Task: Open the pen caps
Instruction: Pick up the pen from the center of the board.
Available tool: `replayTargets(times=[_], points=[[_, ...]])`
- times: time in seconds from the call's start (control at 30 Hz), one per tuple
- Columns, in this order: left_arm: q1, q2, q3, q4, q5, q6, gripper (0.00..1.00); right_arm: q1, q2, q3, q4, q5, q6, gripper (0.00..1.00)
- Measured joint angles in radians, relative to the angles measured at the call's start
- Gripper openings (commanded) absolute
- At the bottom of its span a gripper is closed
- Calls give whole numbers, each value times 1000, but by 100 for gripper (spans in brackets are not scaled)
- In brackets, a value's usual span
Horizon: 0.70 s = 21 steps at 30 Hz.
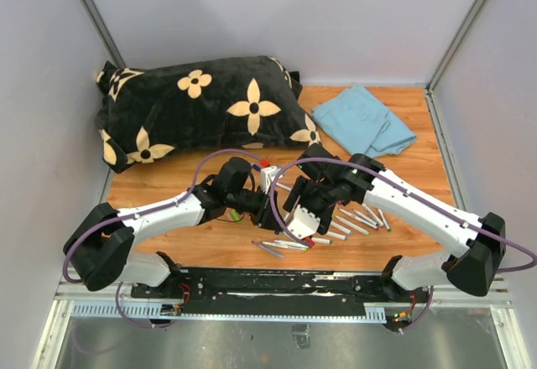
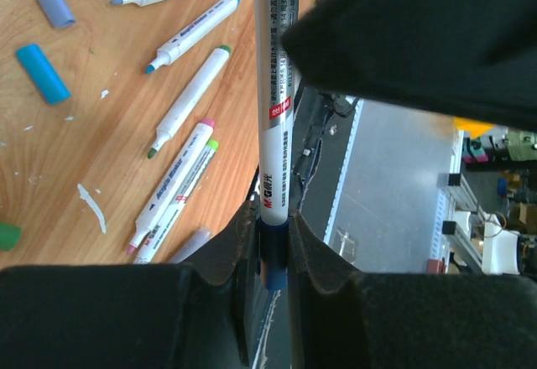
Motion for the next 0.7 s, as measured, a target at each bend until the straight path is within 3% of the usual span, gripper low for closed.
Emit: replayTargets(times=[0.17,0.43,0.47,0.57,0.7], points=[[-6,0,0,7,23,0,0,52,16,-79,83,95,17,50],[-11,0,0,7,31,3,1,91,40,-95,162,181,46,7],[-11,0,0,7,30,3,3,95,40,-97,171,188,51,1],[-12,-2,0,4,23,3,22,99,35,-108,179,198,59,1],[-12,-21,-3,6,1,-5,53,102,15,-129,202,211,91,1]])
